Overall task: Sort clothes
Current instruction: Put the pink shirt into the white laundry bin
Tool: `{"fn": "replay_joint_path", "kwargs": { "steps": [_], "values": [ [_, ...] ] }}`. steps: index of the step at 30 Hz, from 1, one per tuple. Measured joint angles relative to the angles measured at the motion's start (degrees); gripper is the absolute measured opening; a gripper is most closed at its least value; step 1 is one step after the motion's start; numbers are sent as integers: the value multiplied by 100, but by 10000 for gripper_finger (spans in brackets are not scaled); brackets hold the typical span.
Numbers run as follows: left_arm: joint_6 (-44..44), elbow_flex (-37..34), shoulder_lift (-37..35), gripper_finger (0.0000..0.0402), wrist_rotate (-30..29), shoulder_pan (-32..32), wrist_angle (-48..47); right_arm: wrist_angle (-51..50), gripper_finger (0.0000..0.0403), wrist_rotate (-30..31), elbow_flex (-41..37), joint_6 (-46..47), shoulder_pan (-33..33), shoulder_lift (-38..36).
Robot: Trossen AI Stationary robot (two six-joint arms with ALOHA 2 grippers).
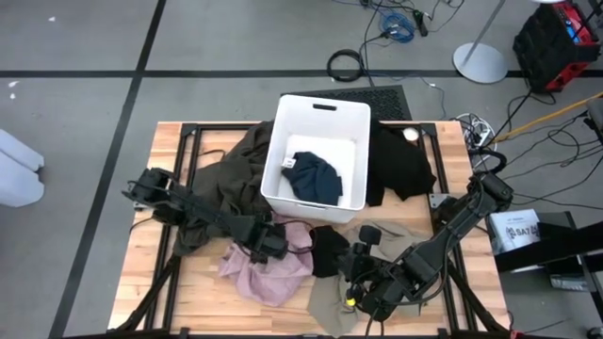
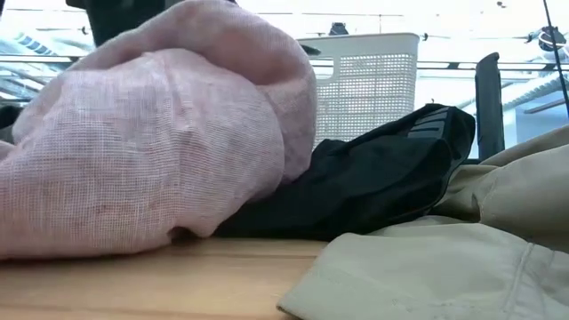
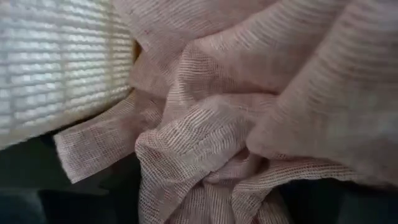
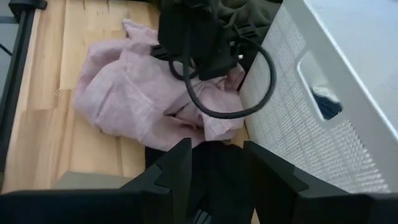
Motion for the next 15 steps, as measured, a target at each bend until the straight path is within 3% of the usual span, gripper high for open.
{"fn": "replay_joint_path", "kwargs": {
  "steps": [5,8,11,15],
  "values": [
    [239,-6,137,297,311,-56,363,-51,130,-11,-9,37,0,23],
    [246,-5,179,274,503,-144,960,-63,130,-7,-11,74,0,46],
    [244,-8,156,226,677,-170,1081,-72,130,-5,-11,79,0,57],
    [242,28,156,131,1066,-200,1392,-79,130,-7,-11,79,0,68]
  ]
}}
